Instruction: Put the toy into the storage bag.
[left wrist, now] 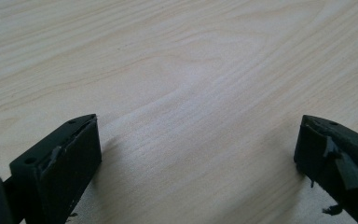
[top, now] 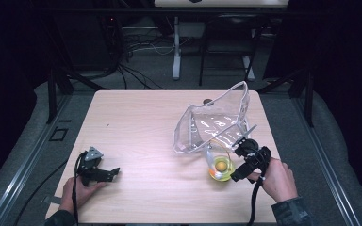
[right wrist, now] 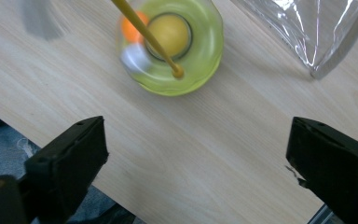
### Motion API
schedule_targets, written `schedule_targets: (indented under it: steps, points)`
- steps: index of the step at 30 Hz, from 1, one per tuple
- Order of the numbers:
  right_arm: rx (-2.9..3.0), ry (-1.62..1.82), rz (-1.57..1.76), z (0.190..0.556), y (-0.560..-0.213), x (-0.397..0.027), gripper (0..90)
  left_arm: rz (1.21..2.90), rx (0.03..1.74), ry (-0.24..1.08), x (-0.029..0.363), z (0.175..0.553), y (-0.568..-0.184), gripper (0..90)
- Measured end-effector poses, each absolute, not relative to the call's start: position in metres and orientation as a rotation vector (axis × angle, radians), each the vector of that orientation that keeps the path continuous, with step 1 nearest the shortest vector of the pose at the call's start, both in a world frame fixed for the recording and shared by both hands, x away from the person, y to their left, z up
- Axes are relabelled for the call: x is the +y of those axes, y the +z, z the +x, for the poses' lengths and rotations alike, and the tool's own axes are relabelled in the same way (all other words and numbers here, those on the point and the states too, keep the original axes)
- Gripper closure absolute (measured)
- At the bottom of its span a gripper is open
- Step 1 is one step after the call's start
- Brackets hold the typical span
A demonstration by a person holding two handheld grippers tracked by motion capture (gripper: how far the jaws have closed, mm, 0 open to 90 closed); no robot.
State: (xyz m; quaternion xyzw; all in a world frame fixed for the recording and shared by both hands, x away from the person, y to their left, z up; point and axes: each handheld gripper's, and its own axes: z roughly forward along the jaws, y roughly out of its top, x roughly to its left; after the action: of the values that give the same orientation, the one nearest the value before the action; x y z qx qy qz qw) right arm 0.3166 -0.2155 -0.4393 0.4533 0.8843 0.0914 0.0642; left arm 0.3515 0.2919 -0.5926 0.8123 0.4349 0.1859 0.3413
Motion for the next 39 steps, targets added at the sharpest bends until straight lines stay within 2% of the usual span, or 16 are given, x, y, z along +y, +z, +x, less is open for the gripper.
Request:
schedule_targets:
  steps: [9, 16, 28, 32, 35, 39]
  points:
    - [2.684, 0.303, 1.205, 0.323, -0.419, -0.191, 19.1, 2.114, 1.123, 0.484, 0.292, 0.351, -0.592, 2.2]
    - [2.711, 0.257, 1.121, 0.333, -0.406, -0.18, 40.1, 2.123, 1.084, 0.473, 0.29, 0.351, -0.593, 2.4]
    - [2.77, 0.224, 1.068, 0.341, -0.402, -0.174, 70.2, 2.127, 1.077, 0.466, 0.29, 0.351, -0.593, 2.3]
    - [2.792, 0.224, 1.057, 0.344, -0.404, -0.171, 82.7, 2.126, 1.077, 0.467, 0.29, 0.351, -0.593, 2.3]
    - [2.793, 0.231, 1.046, 0.345, -0.404, -0.17, 86.7, 2.126, 1.078, 0.47, 0.29, 0.351, -0.593, 2.3]
    - [2.807, 0.24, 1.051, 0.348, -0.401, -0.172, 87.2, 2.126, 1.077, 0.468, 0.29, 0.351, -0.593, 2.3]
